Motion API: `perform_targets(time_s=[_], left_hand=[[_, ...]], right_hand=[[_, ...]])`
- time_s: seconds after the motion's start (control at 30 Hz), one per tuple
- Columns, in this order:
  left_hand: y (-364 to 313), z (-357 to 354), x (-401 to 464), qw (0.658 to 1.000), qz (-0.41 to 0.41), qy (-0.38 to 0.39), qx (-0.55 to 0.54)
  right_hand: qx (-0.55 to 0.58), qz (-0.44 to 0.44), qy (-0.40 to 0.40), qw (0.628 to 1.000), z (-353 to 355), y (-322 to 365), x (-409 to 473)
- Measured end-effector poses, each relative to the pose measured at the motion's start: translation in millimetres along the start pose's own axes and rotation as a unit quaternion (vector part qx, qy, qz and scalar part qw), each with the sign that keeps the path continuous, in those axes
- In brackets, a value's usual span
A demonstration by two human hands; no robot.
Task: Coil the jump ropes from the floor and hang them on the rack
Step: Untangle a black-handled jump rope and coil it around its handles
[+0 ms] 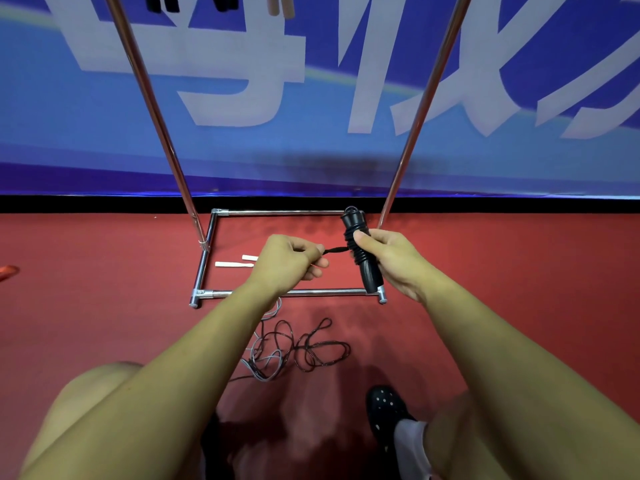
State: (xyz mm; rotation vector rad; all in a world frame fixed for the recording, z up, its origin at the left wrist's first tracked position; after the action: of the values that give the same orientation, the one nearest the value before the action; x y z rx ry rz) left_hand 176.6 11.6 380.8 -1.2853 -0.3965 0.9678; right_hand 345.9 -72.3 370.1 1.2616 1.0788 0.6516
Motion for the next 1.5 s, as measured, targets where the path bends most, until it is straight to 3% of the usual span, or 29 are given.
perform_targets(time_s=[0.2,0.37,0.53,0.77,0.87,0.93,1.13,1.4,1.5], left_hand=[[-21,-15,-10,0.997,-0.052,0.052,-0.029],[-23,-15,-11,0.991,-0.030,0.070,-0.110],[-17,-17,-11,0.988,-0.003,0.085,-0.127],[-17,-13,-7,0.983,-0.010,0.073,-0.171],[-19,-15,-7,0.982,-0.022,0.074,-0.173],[-21,-15,-8,0.983,-0.036,0.068,-0.165],[-37,-26,-16,0.984,-0.109,0.122,-0.068],[-58,-20,-27,0.967,-0.220,0.109,0.070],[-63,-8,-26,0.960,-0.248,0.053,0.116]], right_hand=[[0.049,0.001,0.012,0.999,-6,1,0],[0.092,-0.016,0.039,0.995,-18,-1,-2],[0.067,-0.011,0.063,0.996,-25,7,-13],[0.086,0.009,-0.009,0.996,-15,8,-13],[0.186,-0.040,-0.013,0.982,-21,2,-13],[0.241,-0.062,-0.019,0.968,-21,-1,-13],[0.167,-0.022,0.011,0.986,-17,5,-12],[0.135,0.010,0.053,0.989,-27,11,-17],[0.149,0.011,0.062,0.987,-30,13,-19]])
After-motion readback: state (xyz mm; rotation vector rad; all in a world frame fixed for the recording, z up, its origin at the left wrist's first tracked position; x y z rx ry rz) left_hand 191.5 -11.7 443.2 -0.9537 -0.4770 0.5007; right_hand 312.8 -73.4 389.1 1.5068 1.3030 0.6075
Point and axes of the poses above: each hand's wrist, its own x-axis towards the middle knuckle, its own z-axis out of the back of the hand, y = z × x, the point moved 10 cm from there along x, towards the middle knuckle, and after that the axes turned 8 degrees about x, right-handed, at the moved point
